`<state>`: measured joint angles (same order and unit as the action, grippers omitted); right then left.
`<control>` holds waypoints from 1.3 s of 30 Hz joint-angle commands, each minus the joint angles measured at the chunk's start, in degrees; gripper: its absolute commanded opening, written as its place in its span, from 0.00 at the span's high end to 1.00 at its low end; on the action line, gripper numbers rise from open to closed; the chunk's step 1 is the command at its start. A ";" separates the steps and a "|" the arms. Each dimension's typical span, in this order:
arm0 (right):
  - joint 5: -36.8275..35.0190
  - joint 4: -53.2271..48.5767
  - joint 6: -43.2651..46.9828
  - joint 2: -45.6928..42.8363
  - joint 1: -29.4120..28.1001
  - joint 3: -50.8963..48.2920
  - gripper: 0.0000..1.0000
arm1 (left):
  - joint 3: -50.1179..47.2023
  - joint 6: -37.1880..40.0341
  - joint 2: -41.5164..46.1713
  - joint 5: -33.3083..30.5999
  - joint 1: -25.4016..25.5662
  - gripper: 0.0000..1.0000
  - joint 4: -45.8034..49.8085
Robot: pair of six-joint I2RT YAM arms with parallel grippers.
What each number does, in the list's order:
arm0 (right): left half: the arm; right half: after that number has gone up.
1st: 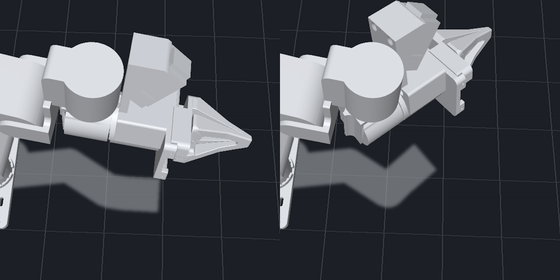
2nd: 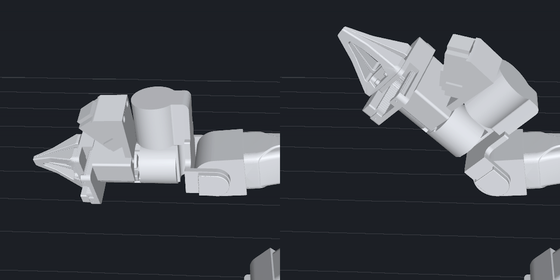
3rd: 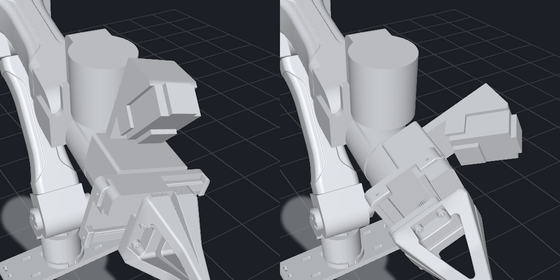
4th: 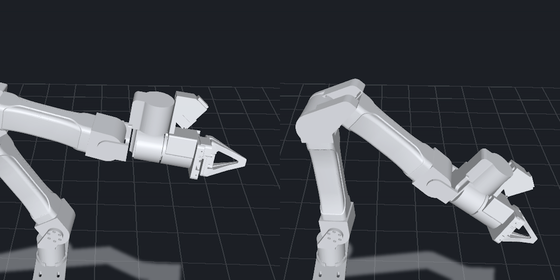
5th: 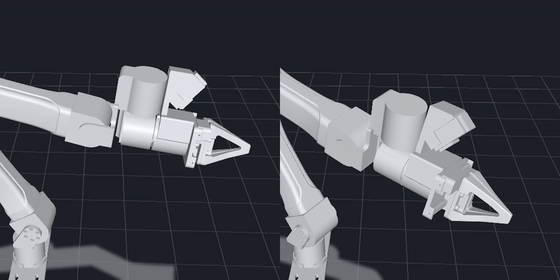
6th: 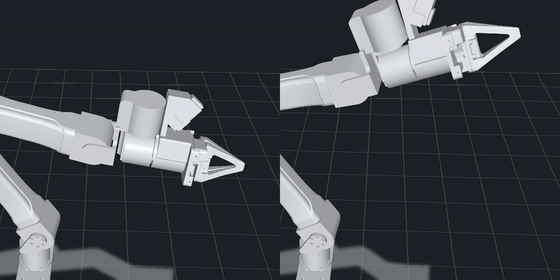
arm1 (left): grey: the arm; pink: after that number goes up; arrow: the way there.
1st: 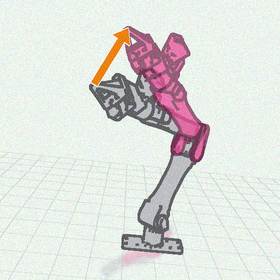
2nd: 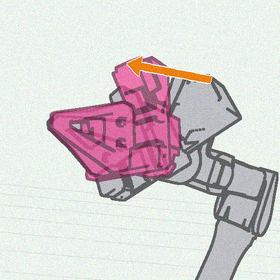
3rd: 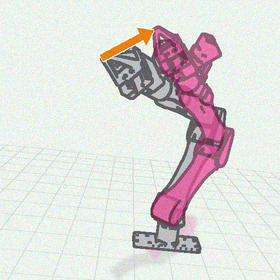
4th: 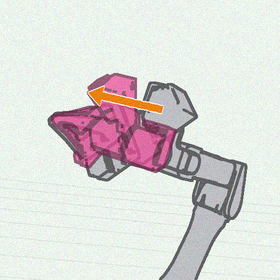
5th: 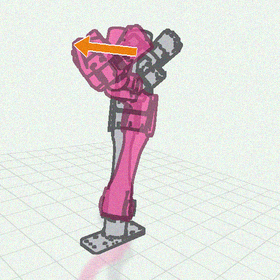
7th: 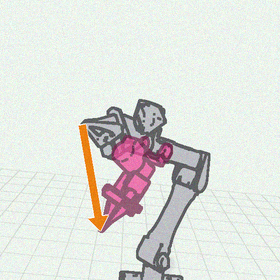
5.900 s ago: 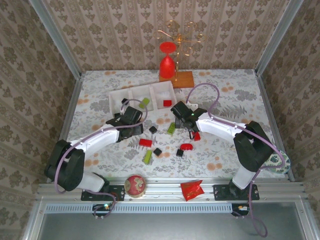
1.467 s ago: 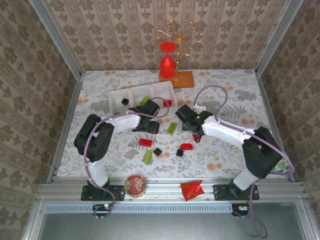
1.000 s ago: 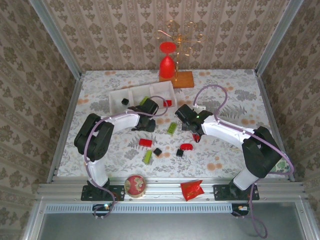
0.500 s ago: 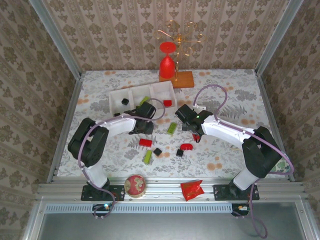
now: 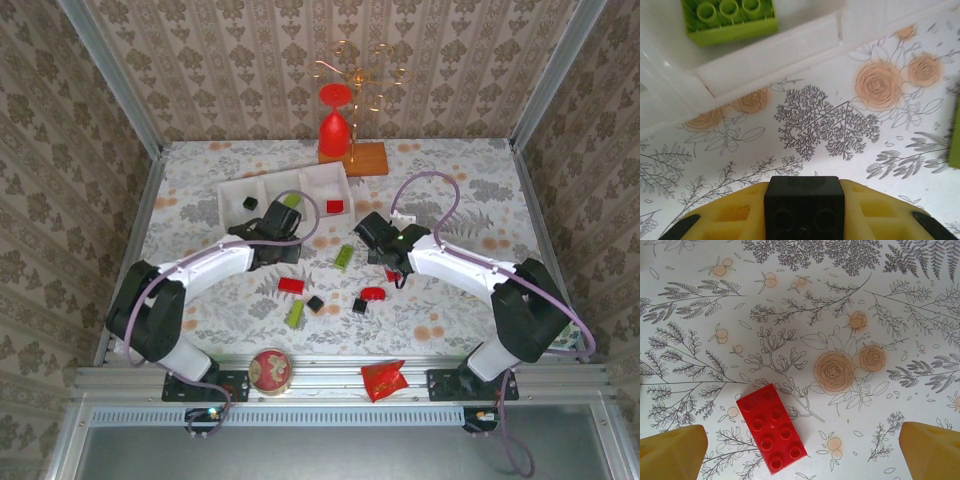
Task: Sort the legos into containers by color
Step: Pick up the lego from the center of the table, then place the lego in the container.
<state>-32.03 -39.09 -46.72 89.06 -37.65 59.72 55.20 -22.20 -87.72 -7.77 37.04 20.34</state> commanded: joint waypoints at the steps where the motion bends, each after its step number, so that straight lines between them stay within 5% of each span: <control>1: -2.28 -0.99 -1.17 -2.11 0.05 -1.10 0.00 | -1.06 1.45 3.93 -1.76 0.08 0.80 1.16; 21: -0.14 0.82 -0.46 -3.01 -0.06 -2.93 0.00 | -3.79 0.96 11.98 -3.32 -7.05 0.80 0.18; 39: 0.61 2.26 -0.54 -4.32 -0.06 -3.96 0.00 | 5.04 4.08 -2.09 -0.32 -19.15 0.79 -7.40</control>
<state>-31.09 -37.43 -46.70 86.28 -37.65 56.71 57.39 -20.03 -88.44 -8.93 18.83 14.87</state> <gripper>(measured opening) 0.999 0.318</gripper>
